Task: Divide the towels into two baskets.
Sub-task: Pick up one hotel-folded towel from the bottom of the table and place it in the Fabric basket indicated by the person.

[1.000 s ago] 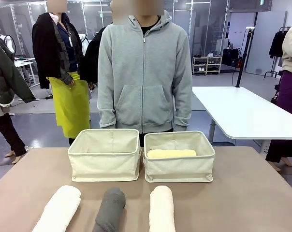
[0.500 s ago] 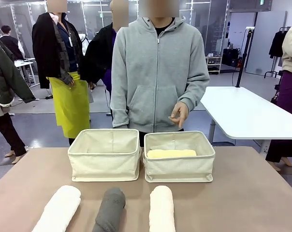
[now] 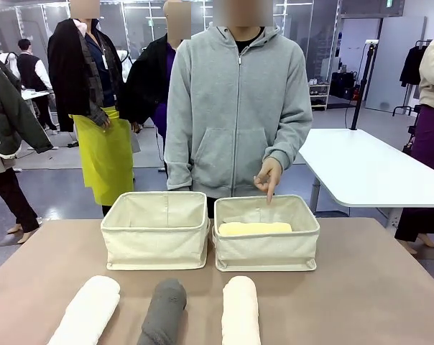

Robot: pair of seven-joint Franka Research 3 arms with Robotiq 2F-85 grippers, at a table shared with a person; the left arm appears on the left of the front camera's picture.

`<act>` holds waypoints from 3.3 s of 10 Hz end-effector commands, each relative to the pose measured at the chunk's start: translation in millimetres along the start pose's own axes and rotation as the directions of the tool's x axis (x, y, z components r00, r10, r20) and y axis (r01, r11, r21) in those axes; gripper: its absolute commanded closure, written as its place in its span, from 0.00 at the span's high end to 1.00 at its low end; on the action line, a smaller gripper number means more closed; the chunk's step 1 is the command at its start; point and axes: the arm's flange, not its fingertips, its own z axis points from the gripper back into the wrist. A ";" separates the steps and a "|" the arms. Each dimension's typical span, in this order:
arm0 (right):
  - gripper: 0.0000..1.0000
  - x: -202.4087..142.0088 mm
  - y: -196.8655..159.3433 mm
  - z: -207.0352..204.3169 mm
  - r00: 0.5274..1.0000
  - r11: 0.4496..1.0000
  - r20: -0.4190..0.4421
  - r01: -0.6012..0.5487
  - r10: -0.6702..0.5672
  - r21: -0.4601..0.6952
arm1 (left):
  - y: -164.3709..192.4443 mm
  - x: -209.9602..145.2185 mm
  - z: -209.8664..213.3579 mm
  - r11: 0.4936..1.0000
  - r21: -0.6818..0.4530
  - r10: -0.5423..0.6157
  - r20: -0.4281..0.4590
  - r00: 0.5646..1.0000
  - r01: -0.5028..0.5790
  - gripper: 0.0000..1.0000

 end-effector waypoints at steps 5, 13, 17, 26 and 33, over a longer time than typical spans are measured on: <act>0.73 17.9 70.3 -114.5 0.958 0.932 -0.017 0.275 -0.287 -0.235 | -0.9 1.0 1.9 1.000 -0.011 -0.003 0.004 1.000 0.003 1.00; 0.73 64.2 151.1 -325.2 0.945 0.705 0.045 0.274 -0.325 -0.654 | -0.9 1.0 1.9 1.000 -0.011 -0.003 0.004 1.000 0.003 1.00; 0.73 66.6 137.5 -412.9 0.963 0.617 0.092 0.235 -0.255 -0.751 | -0.9 1.0 1.9 1.000 -0.011 -0.003 0.004 1.000 0.003 1.00; 1.00 95.6 115.1 -491.1 0.966 0.563 0.013 0.162 -0.259 -0.810 | -0.9 1.0 1.9 1.000 -0.011 -0.003 0.004 1.000 0.003 1.00; 1.00 104.6 68.0 -525.0 0.962 0.492 0.001 0.141 -0.273 -0.859 | -0.9 1.0 1.9 1.000 -0.011 -0.003 0.004 1.000 0.003 1.00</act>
